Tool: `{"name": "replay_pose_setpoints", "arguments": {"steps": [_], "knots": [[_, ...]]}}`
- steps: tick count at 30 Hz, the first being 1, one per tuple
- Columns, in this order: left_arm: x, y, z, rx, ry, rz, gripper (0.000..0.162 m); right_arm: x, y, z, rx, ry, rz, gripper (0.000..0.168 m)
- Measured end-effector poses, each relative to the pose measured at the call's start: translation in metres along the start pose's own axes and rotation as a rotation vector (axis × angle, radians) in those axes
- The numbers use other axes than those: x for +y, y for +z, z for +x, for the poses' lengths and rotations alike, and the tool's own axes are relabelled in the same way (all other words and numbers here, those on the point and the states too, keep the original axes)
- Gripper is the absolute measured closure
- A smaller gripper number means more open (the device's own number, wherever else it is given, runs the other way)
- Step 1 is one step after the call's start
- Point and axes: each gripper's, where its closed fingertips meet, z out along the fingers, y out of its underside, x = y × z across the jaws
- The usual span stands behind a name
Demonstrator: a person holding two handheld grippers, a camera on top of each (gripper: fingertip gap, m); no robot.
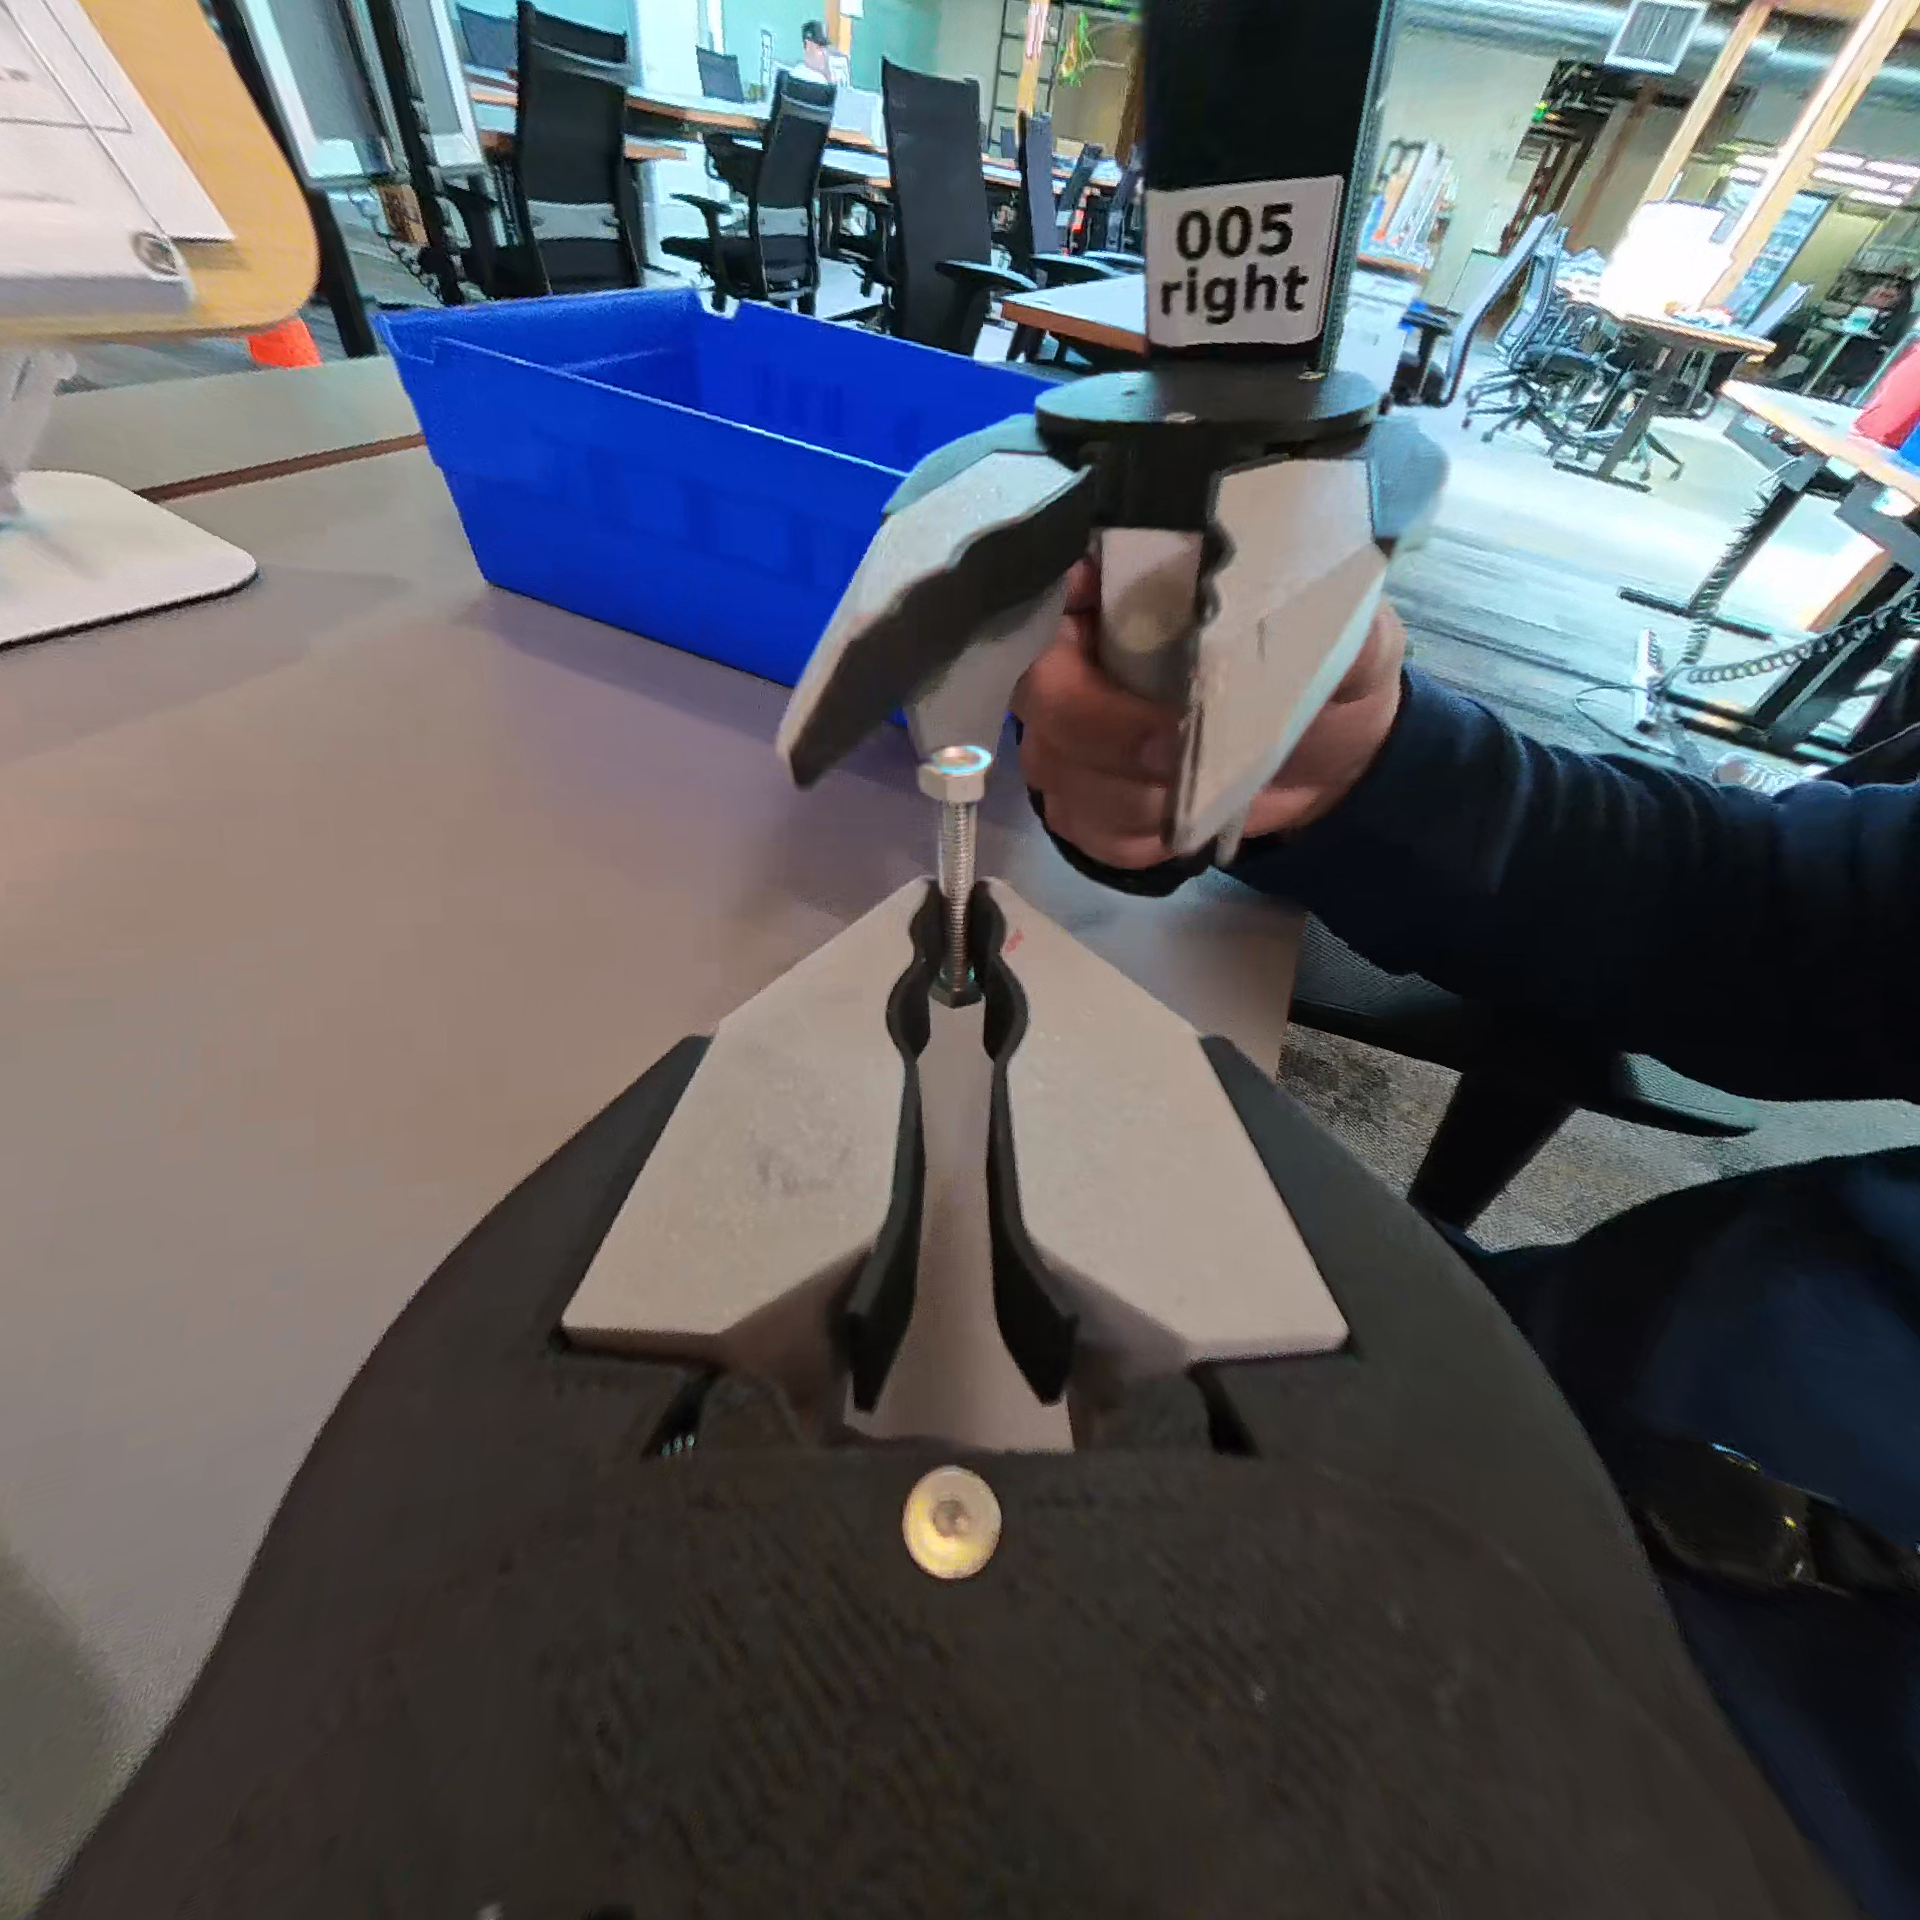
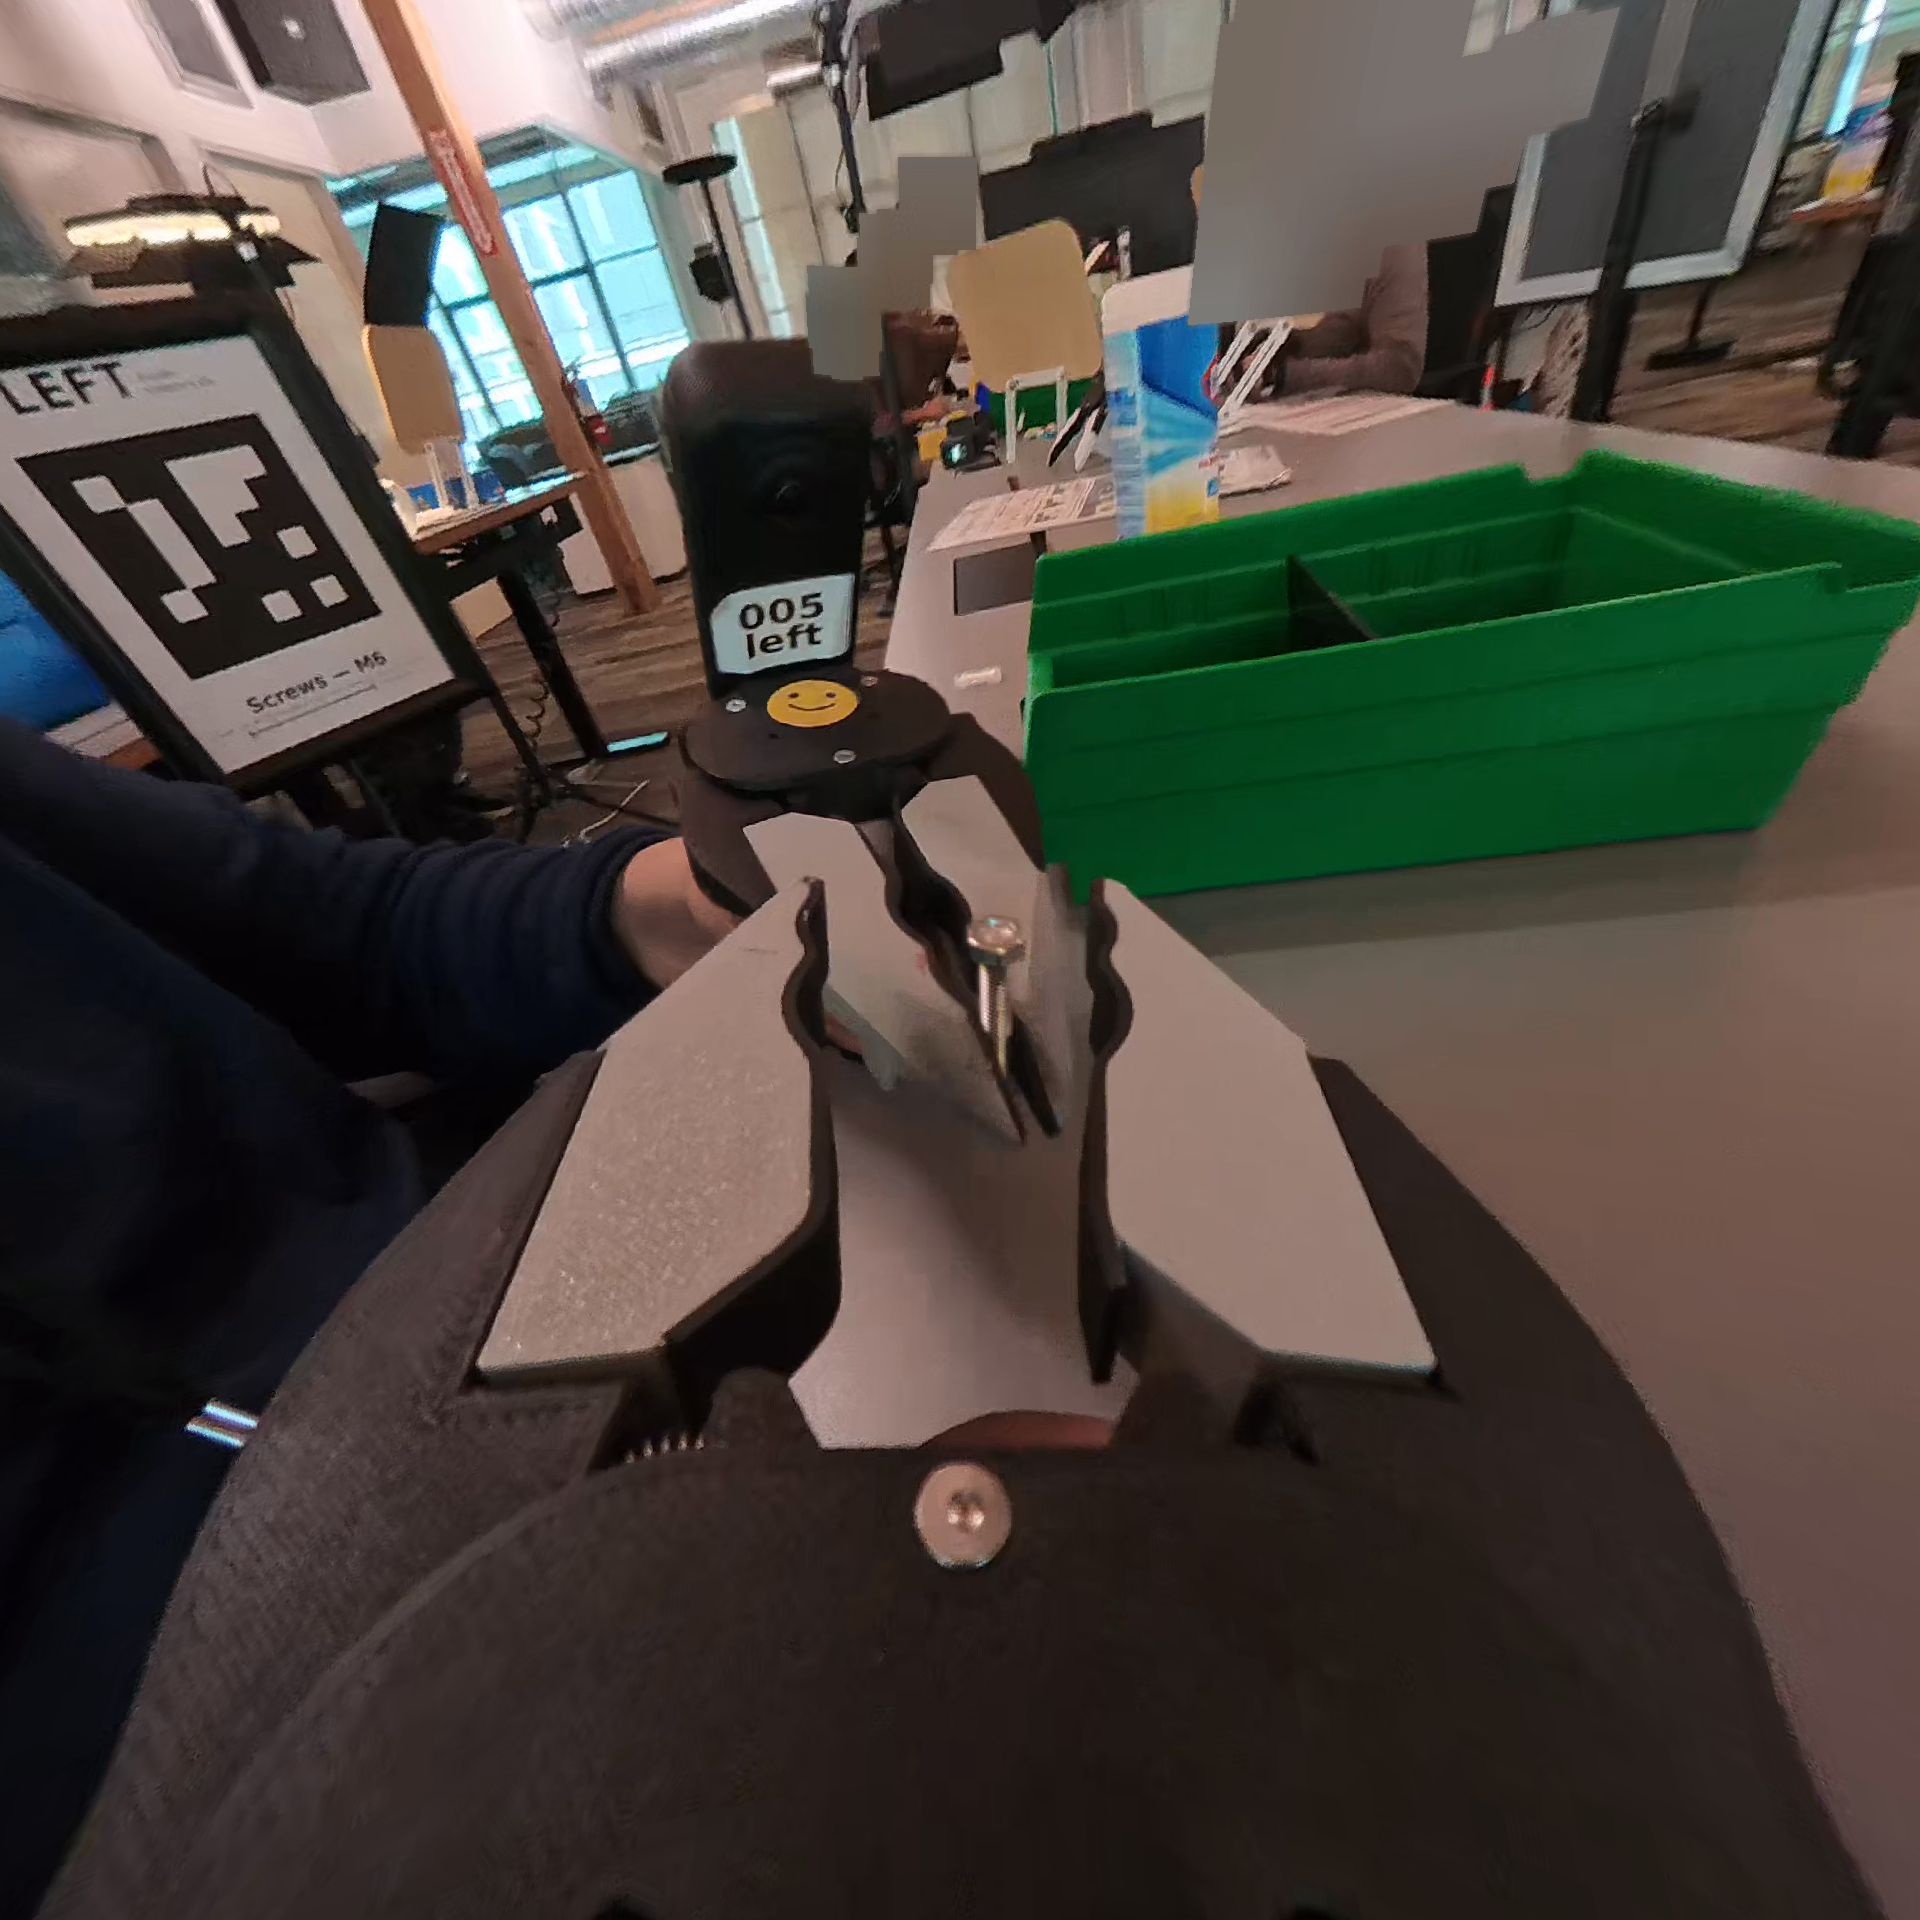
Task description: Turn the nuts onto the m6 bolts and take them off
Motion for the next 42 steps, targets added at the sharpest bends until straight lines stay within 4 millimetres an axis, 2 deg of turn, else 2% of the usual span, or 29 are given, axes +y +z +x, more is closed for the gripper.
{"name": "replay_pose_setpoints", "arguments": {"steps": [1,3,5,8,11,13,14,16,17,18,21,24,26,28,30,31,33,35,37,39,40,41,42], "knots": [[0.001,0.001,-0.003,-0.018,0.002,-0.002,0.159,0.003,0.003,-0.003,-0.017,-0.004,-0.014,0.128],[0.002,-0.004,-0.018,-0.081,-0.011,0.006,0.159,0.005,0.002,0.001,0.016,-0.006,-0.035,0.122],[-0.003,-0.014,-0.032,-0.102,-0.079,0.053,0.160,0.001,-0.007,-0.003,-0.030,0.011,-0.016,0.148],[-0.003,-0.017,-0.033,-0.085,-0.079,0.048,0.159,-0.011,-0.014,0.006,-0.007,0.058,0.065,0.133],[0.003,-0.005,-0.018,-0.051,-0.036,0.009,0.159,-0.005,-0.004,0.015,0.034,0.073,0.033,0.122],[0.007,0.000,-0.014,-0.045,-0.020,-0.005,0.159,0.006,0.005,0.012,0.022,0.070,-0.020,0.123],[0.007,0.000,-0.016,-0.053,-0.022,-0.003,0.159,0.010,0.008,0.009,0.012,0.064,-0.044,0.127],[0.005,-0.007,-0.026,-0.086,-0.036,0.013,0.159,0.011,0.005,0.009,0.022,0.049,-0.058,0.126],[0.003,-0.012,-0.036,-0.123,-0.050,0.022,0.159,0.008,0.000,0.005,-0.005,0.042,-0.045,0.144],[0.003,-0.017,-0.044,-0.147,-0.072,0.027,0.159,0.000,-0.005,0.001,-0.033,0.047,-0.008,0.150],[0.003,-0.020,-0.046,-0.115,-0.100,0.034,0.159,-0.012,-0.014,0.013,0.019,0.075,0.053,0.137],[0.008,-0.009,-0.034,-0.094,-0.059,-0.002,0.159,0.001,-0.002,0.028,0.099,0.079,-0.009,0.131],[0.010,-0.005,-0.031,-0.094,-0.035,-0.021,0.159,0.012,0.009,0.027,0.088,0.074,-0.061,0.129],[0.008,-0.009,-0.038,-0.130,-0.033,-0.013,0.159,0.018,0.013,0.019,0.051,0.077,-0.094,0.131],[0.008,-0.018,-0.052,-0.184,-0.053,-0.011,0.159,0.012,0.007,0.007,-0.015,0.065,-0.075,0.159],[0.008,-0.021,-0.056,-0.186,-0.066,-0.004,0.159,0.006,0.002,0.007,-0.018,0.072,-0.041,0.156],[0.006,-0.022,-0.050,-0.129,-0.094,0.019,0.160,-0.004,-0.005,0.016,0.030,0.078,0.007,0.146],[0.005,-0.018,-0.041,-0.094,-0.089,0.019,0.160,-0.002,-0.004,0.029,0.093,0.085,0.001,0.132],[0.007,-0.011,-0.030,-0.066,-0.061,-0.002,0.159,0.005,0.006,0.032,0.104,0.104,-0.026,0.124],[0.008,-0.007,-0.024,-0.059,-0.054,-0.010,0.159,0.013,0.016,0.023,0.053,0.110,-0.063,0.125],[0.007,-0.008,-0.029,-0.084,-0.059,-0.006,0.159,0.016,0.017,0.017,0.024,0.110,-0.076,0.132],[0.006,-0.011,-0.035,-0.114,-0.064,0.000,0.159,0.015,0.017,0.014,0.018,0.111,-0.080,0.123],[0.004,-0.016,-0.046,-0.160,-0.079,0.014,0.159,0.014,0.013,0.010,-0.004,0.104,-0.079,0.137]]}}
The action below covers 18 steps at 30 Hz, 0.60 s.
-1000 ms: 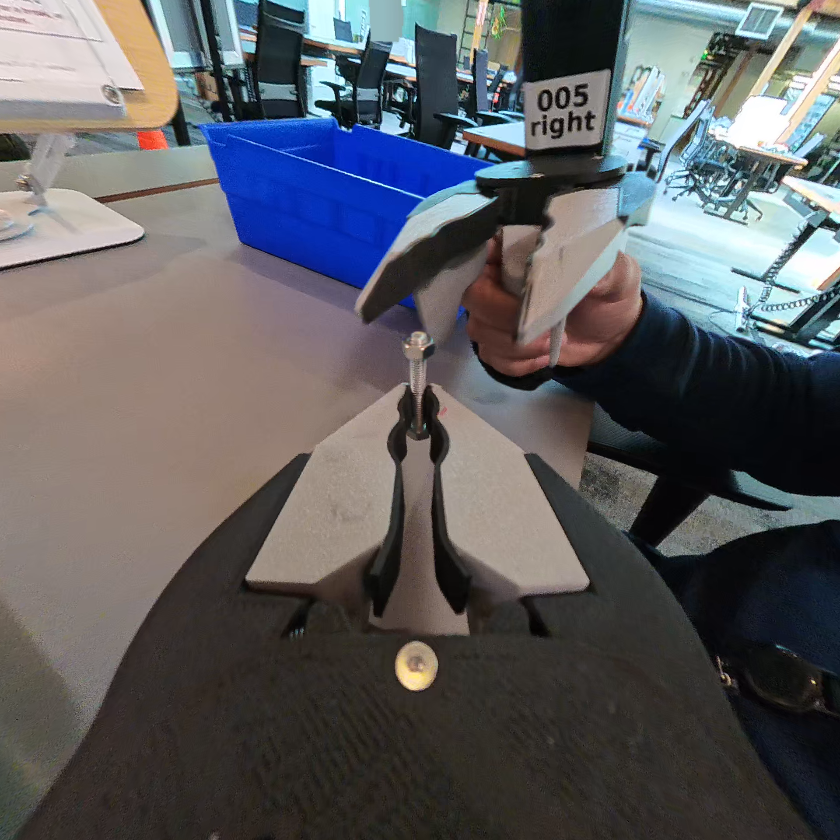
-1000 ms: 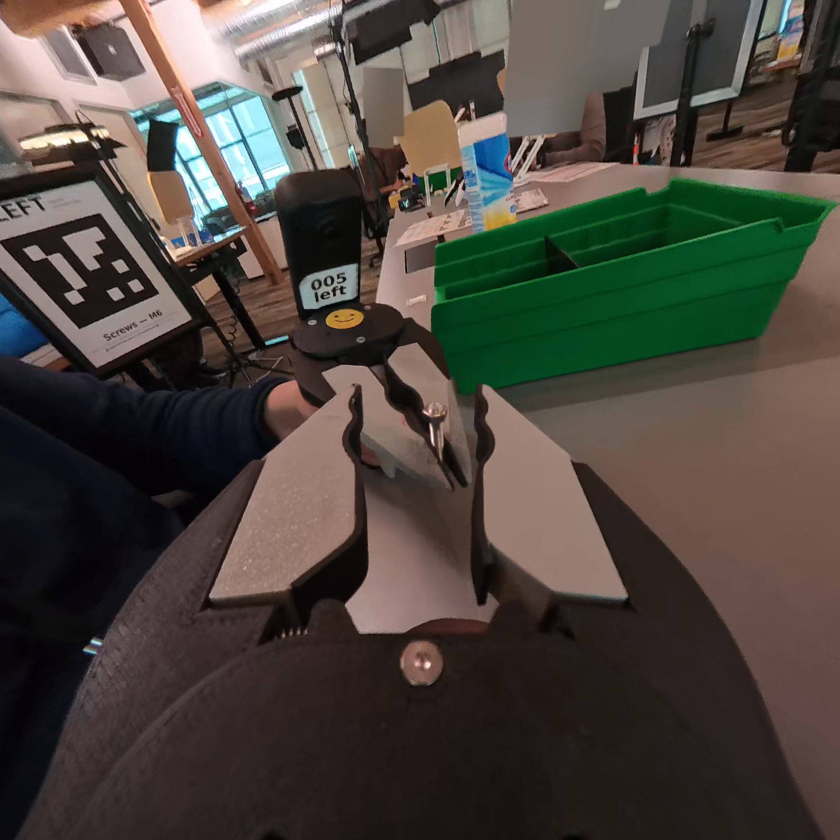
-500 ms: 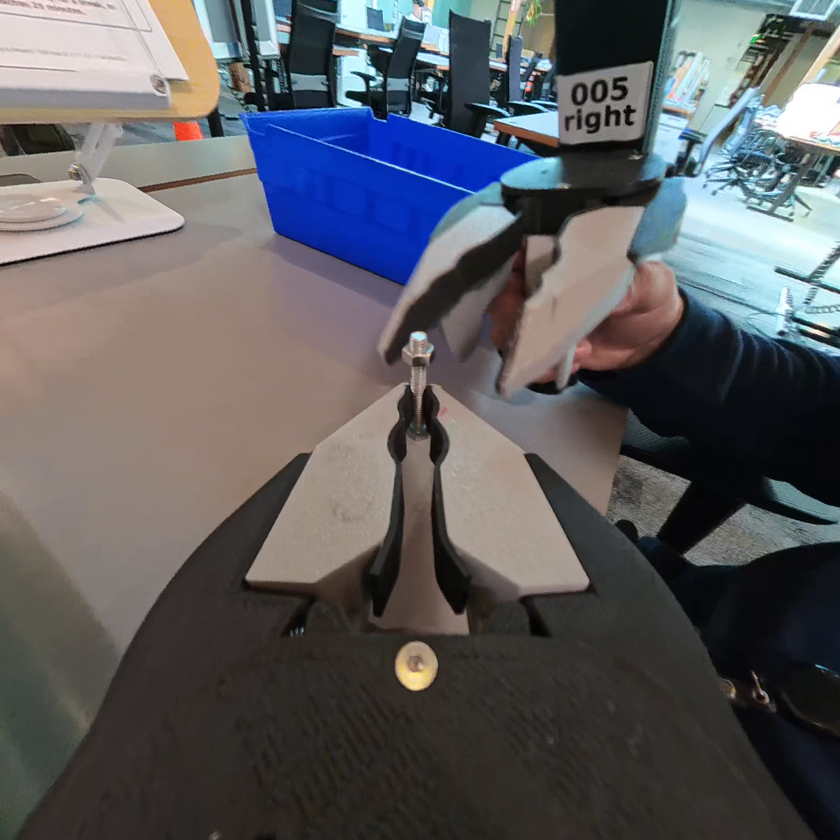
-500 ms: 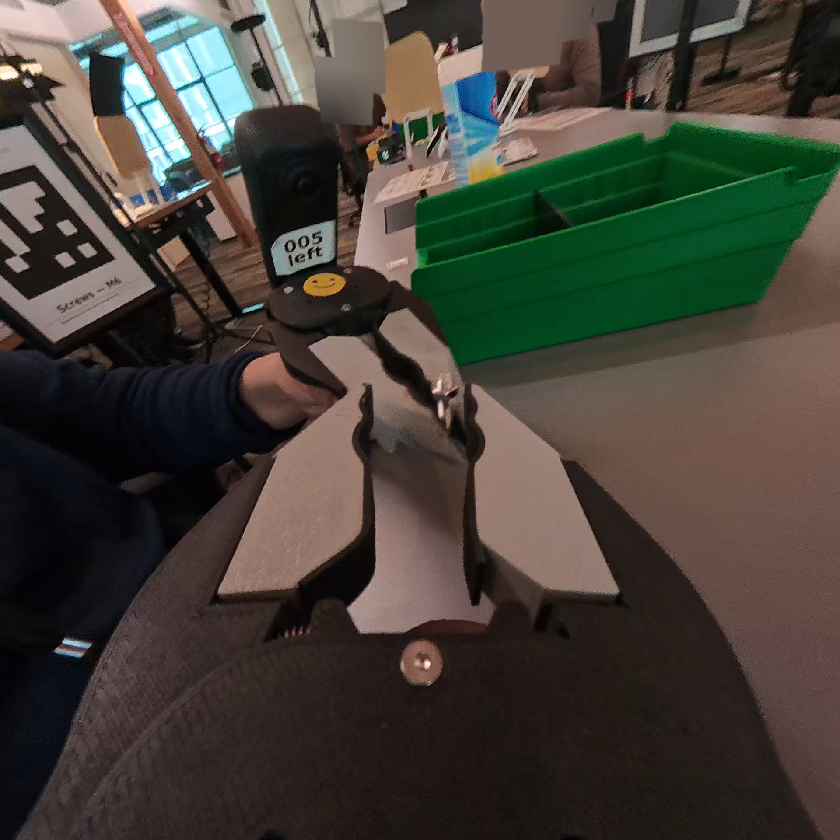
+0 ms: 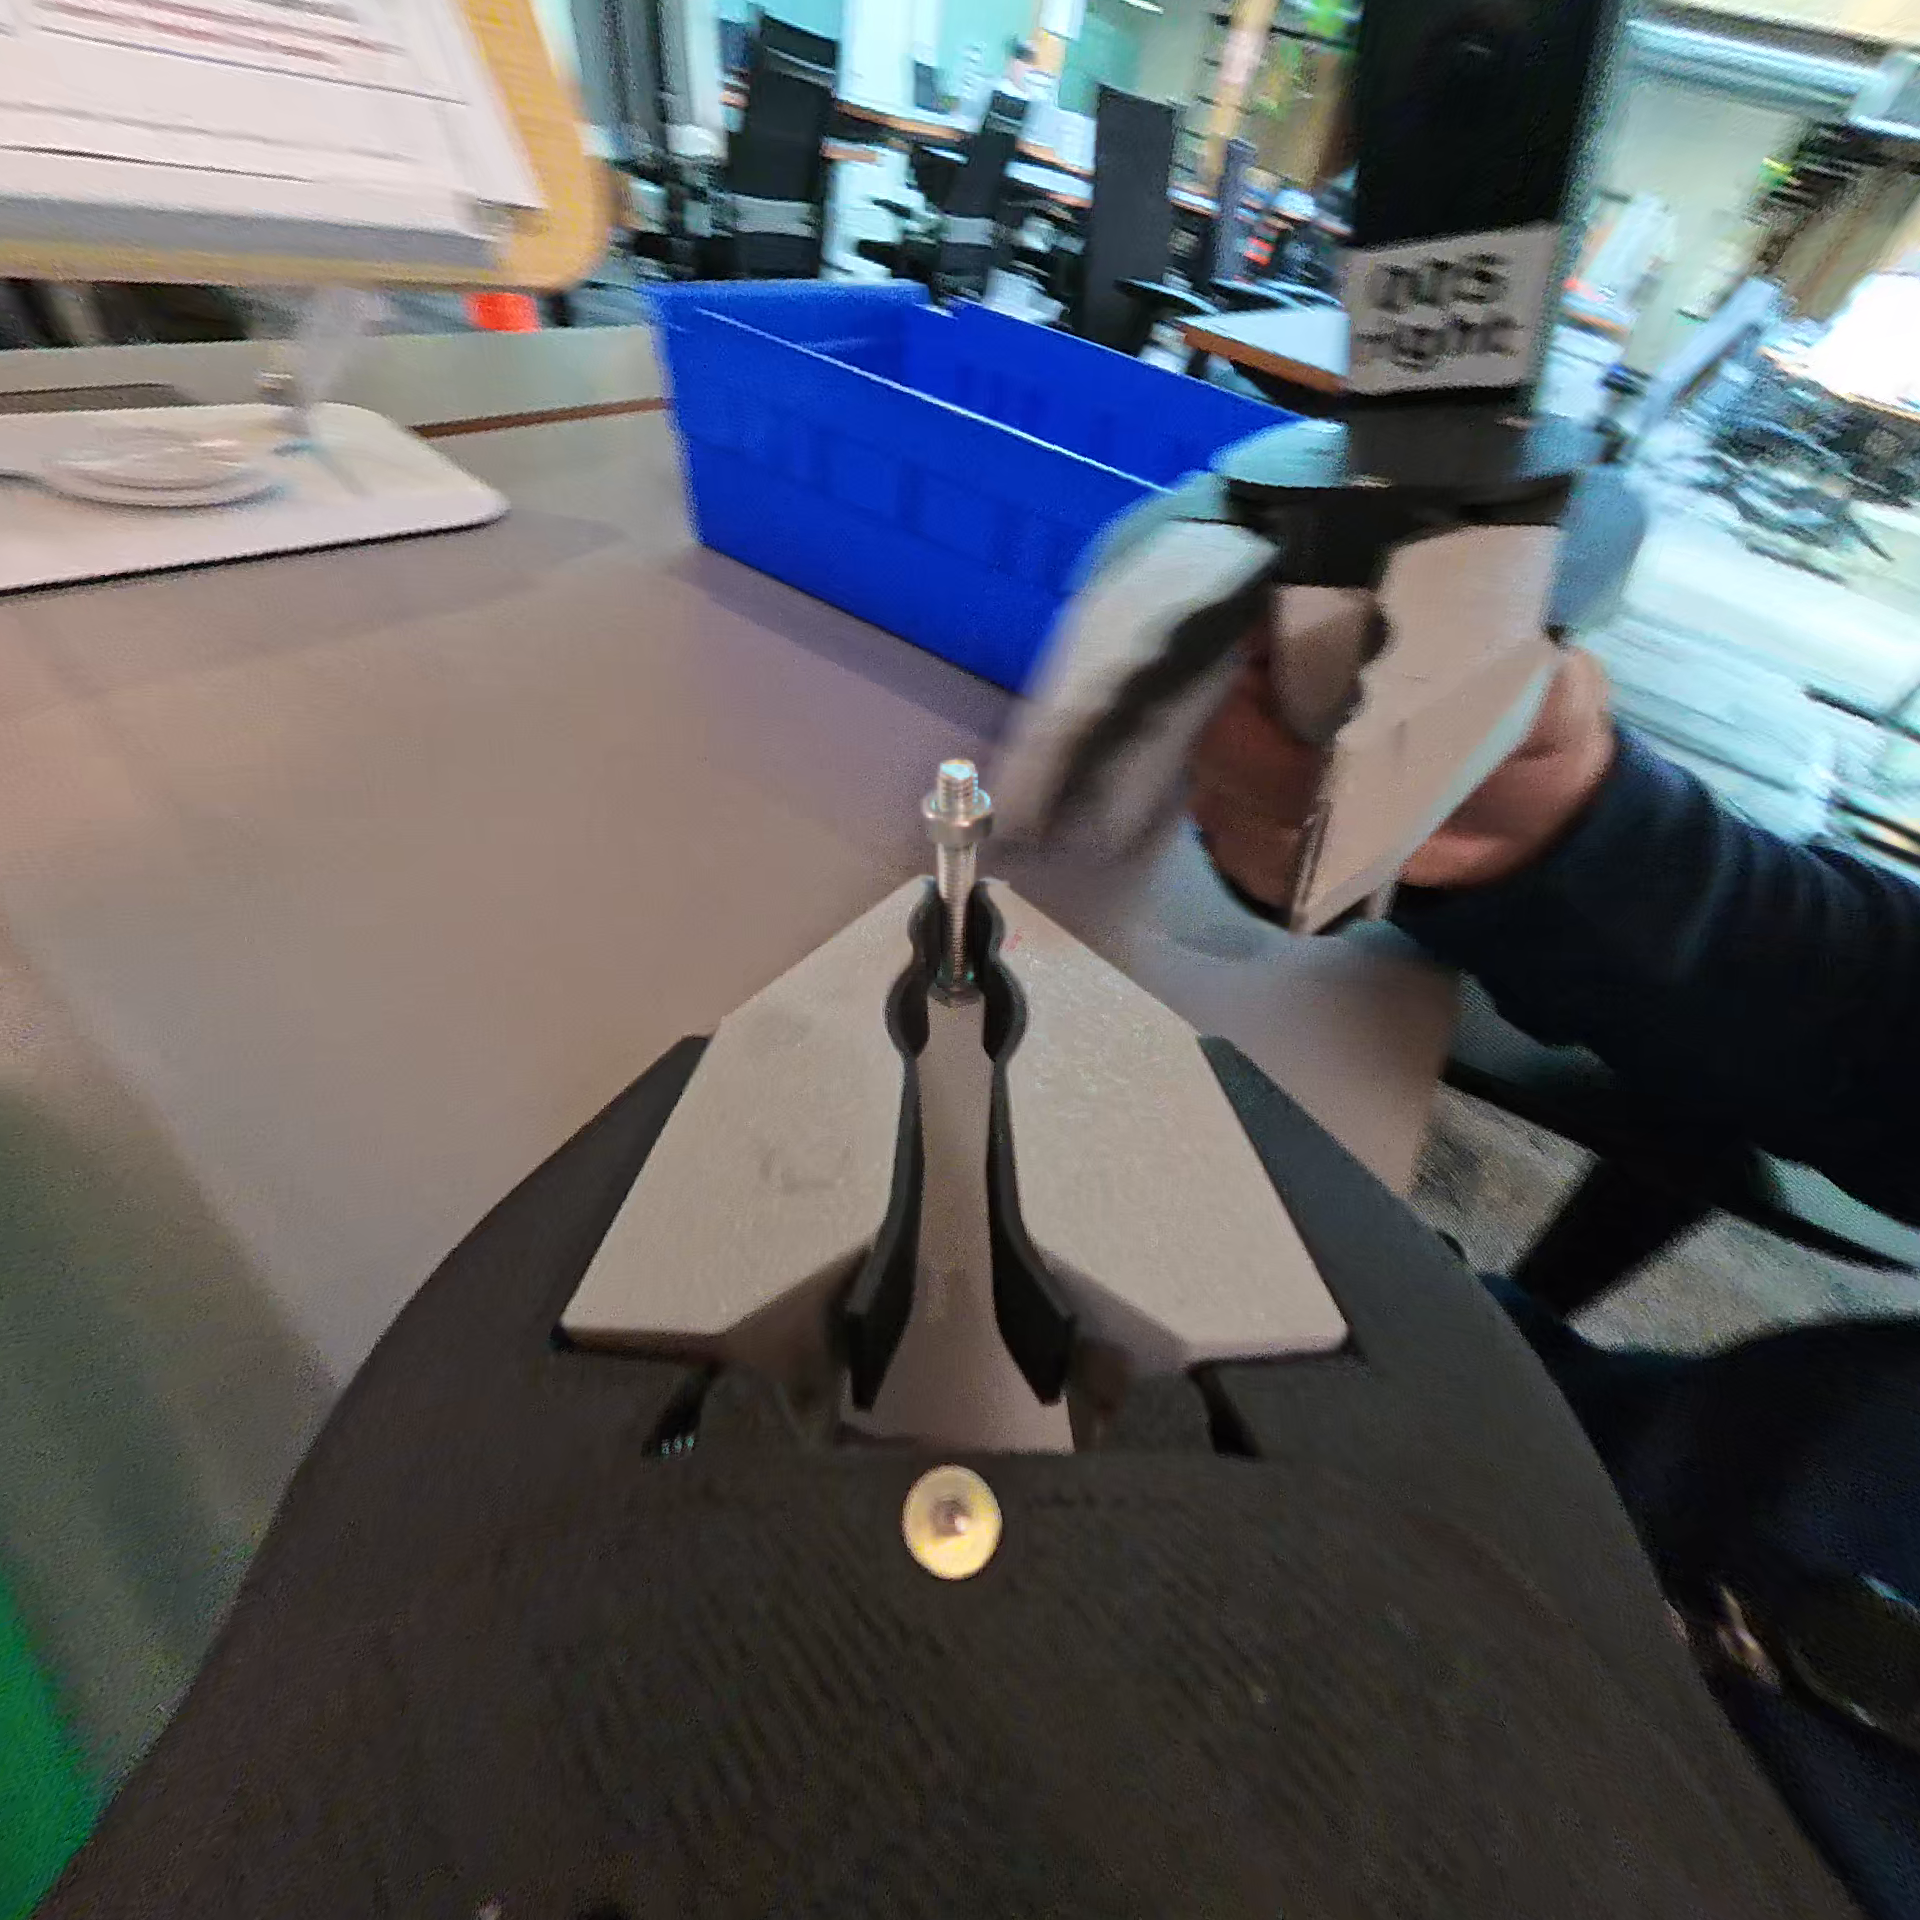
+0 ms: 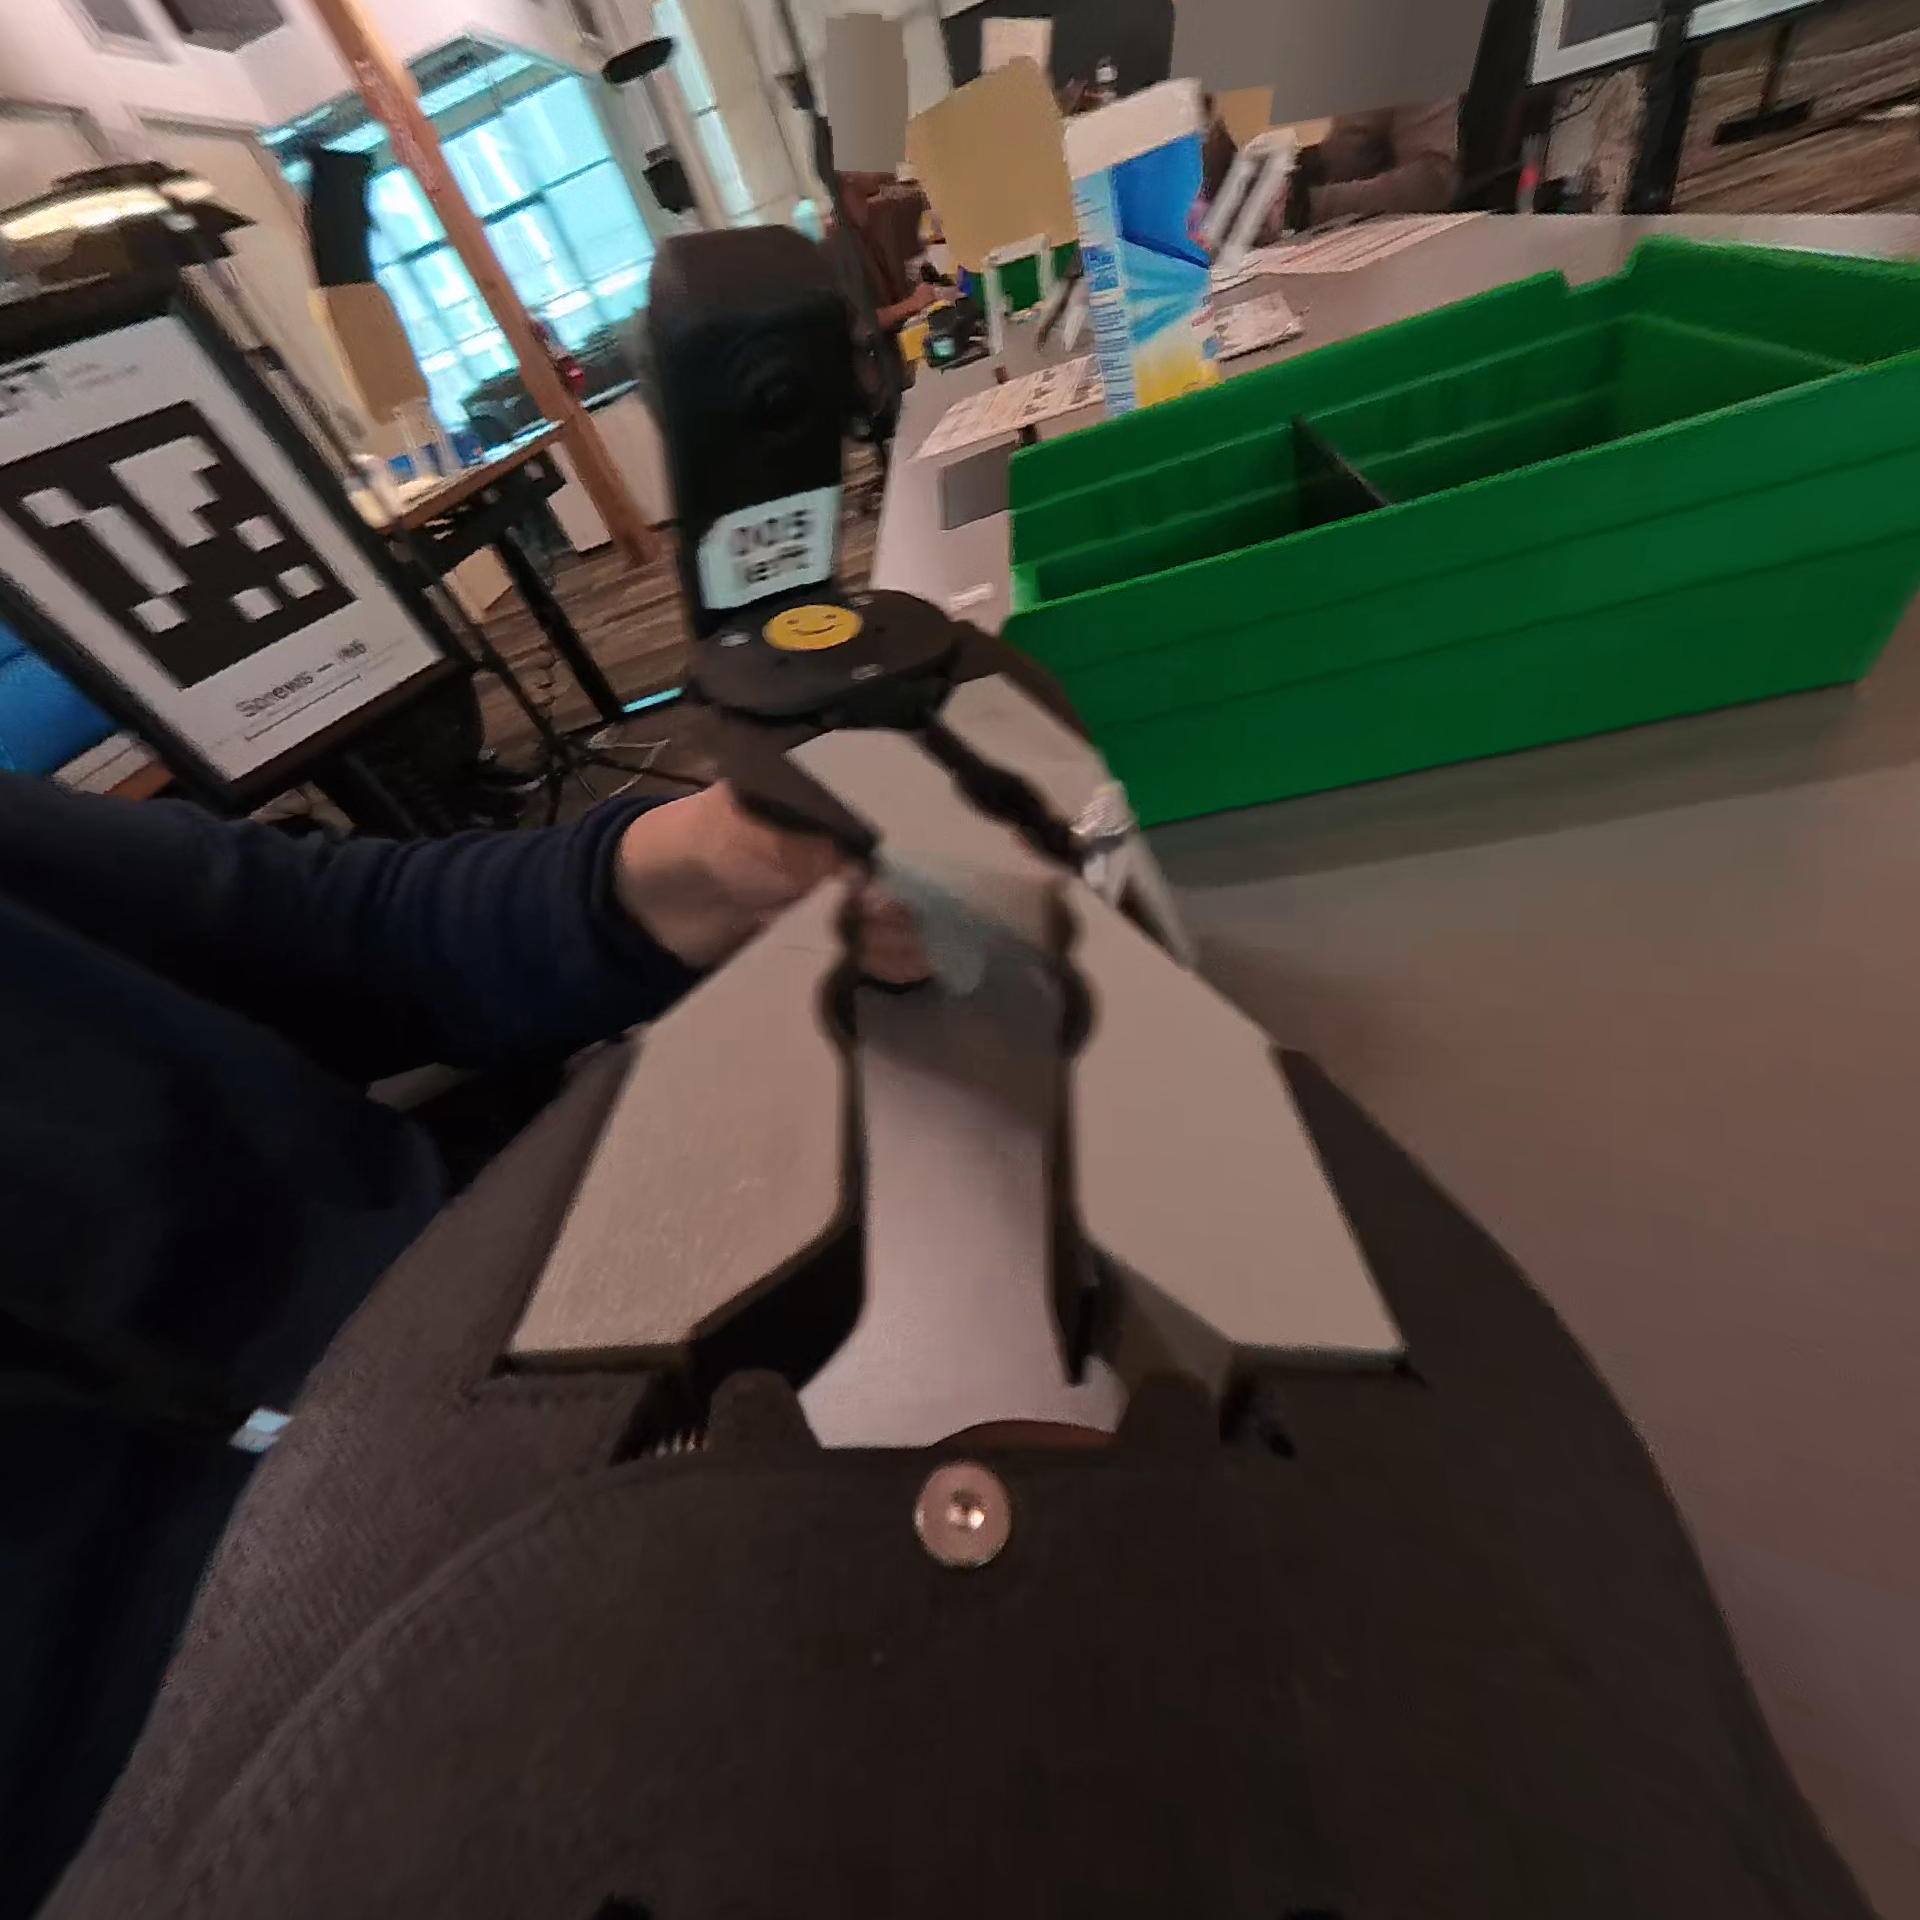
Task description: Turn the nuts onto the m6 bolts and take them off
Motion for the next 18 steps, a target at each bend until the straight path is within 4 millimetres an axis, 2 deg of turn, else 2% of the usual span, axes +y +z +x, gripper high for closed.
{"name": "replay_pose_setpoints", "arguments": {"steps": [1,2,4,7,10,11,13,15,17,18], "knots": [[-0.002,-0.004,-0.012,-0.046,-0.019,0.013,0.160,-0.004,-0.006,-0.009,-0.050,-0.008,0.024,0.162],[-0.003,-0.008,-0.017,-0.045,-0.035,0.022,0.160,-0.011,-0.012,-0.010,-0.054,-0.001,0.063,0.160],[-0.005,-0.011,-0.011,0.016,-0.056,0.038,0.160,-0.019,-0.020,0.000,0.008,0.006,0.109,0.149],[-0.002,-0.003,0.004,0.042,-0.005,0.007,0.159,-0.014,-0.015,0.019,0.115,0.010,0.085,0.130],[0.003,0.005,0.023,0.090,0.026,-0.018,0.160,-0.004,0.002,0.010,0.064,0.016,0.042,0.126],[0.002,0.006,0.024,0.084,0.028,-0.011,0.160,-0.001,0.005,0.006,0.047,0.006,0.025,0.134],[-0.001,0.004,0.011,0.014,0.024,0.000,0.160,0.000,0.003,0.004,0.066,-0.034,0.005,0.125],[-0.003,-0.004,-0.012,-0.086,0.006,0.010,0.160,-0.010,-0.008,-0.014,-0.012,-0.105,0.057,0.168],[-0.002,-0.008,-0.014,-0.036,-0.041,0.008,0.159,-0.026,-0.020,-0.014,0.012,-0.096,0.135,0.166],[-0.003,-0.008,-0.008,0.014,-0.070,0.025,0.160,-0.029,-0.023,-0.007,0.046,-0.085,0.142,0.156]]}}
